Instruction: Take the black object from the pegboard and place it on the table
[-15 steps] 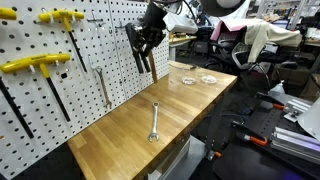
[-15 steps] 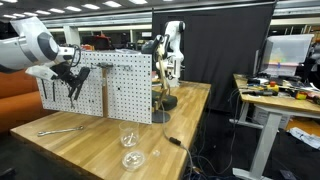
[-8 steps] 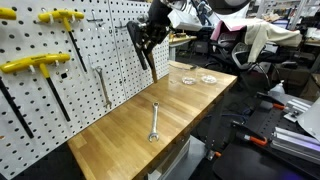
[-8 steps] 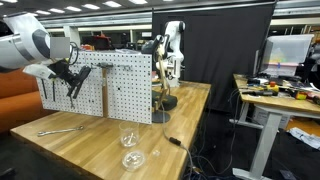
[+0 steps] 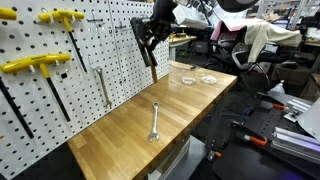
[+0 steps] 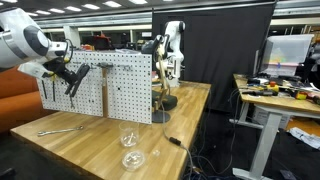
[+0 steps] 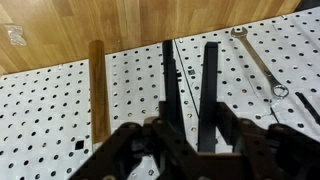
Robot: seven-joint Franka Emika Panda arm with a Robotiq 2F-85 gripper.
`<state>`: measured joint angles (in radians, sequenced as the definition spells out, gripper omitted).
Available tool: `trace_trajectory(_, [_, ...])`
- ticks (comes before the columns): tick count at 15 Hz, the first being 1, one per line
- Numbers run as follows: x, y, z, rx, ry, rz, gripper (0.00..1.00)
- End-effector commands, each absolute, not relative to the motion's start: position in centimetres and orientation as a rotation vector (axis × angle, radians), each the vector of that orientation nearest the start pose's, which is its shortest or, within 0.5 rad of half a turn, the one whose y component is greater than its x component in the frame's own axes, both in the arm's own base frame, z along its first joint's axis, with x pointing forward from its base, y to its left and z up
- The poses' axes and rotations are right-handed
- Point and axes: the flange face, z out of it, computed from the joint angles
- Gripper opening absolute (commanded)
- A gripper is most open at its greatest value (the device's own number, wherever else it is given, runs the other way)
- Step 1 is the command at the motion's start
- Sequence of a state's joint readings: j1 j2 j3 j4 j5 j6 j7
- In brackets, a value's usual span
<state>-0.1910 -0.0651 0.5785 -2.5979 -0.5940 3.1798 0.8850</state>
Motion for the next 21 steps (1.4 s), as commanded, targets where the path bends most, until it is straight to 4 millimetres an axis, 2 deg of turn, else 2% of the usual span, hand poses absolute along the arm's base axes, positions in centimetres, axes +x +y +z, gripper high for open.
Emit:
trace_trajectory(1, [41.0,21.8,34.5,-2.793,-0.102,-0.905,0.25])
trace_trajectory(3, [40.5,21.4,33.7,-2.827,-0.063,-0.872,0.25])
trace_trajectory(12, [37.7,18.5,26.7,-2.952,0.181,-0.565,0.25])
trace_trajectory(16, [37.6,17.5,23.4,-2.927,0.32,-0.423,0.25])
trace_trajectory(21, [38.2,15.9,17.8,-2.893,0.526,-0.176,0.25])
